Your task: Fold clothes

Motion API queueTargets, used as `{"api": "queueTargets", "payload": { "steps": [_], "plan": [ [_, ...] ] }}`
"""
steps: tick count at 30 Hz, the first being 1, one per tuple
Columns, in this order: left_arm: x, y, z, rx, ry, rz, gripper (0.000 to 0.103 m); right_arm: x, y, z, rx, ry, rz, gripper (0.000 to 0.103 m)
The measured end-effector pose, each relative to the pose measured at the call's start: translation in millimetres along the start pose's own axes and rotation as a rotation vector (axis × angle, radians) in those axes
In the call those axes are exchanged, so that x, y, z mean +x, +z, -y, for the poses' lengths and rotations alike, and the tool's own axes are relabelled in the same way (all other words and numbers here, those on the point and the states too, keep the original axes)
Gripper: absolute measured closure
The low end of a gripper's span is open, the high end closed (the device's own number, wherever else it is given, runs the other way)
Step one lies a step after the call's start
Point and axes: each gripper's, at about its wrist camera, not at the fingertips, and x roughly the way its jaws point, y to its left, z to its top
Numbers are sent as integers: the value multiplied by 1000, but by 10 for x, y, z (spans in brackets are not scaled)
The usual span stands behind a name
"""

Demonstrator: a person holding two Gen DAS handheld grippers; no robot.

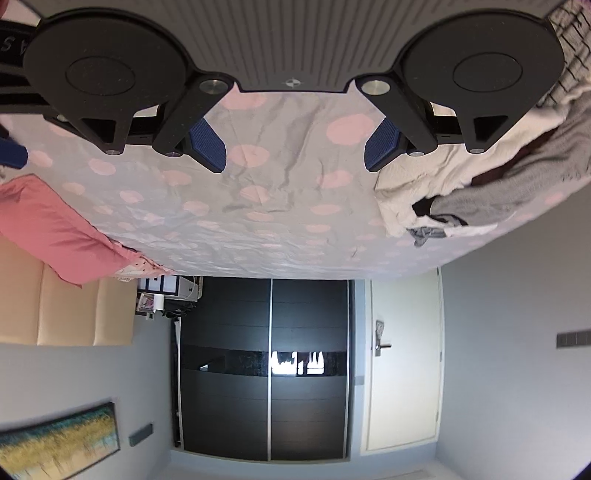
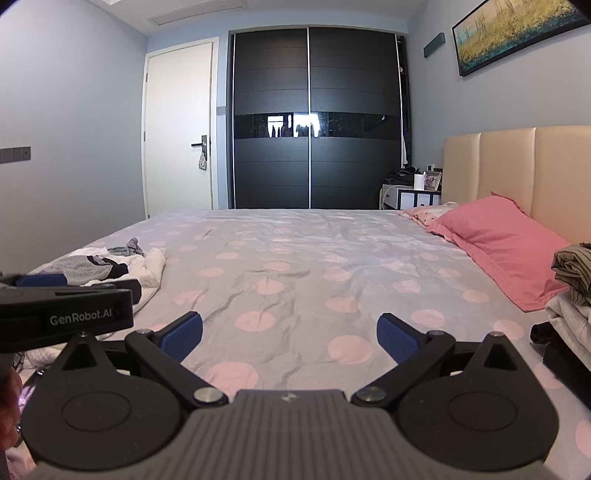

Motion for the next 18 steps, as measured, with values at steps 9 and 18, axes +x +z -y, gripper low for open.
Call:
{"api": "queueTargets", "payload": {
  "steps": [9, 18],
  "plan": [
    [-122, -32, 238, 14, -24, 17, 21, -117, -32, -27, -35, 1, 13, 1],
    [-98, 28, 64, -54, -28, -12, 21, -55, 15, -49, -13, 28, -22, 1]
  ]
}}
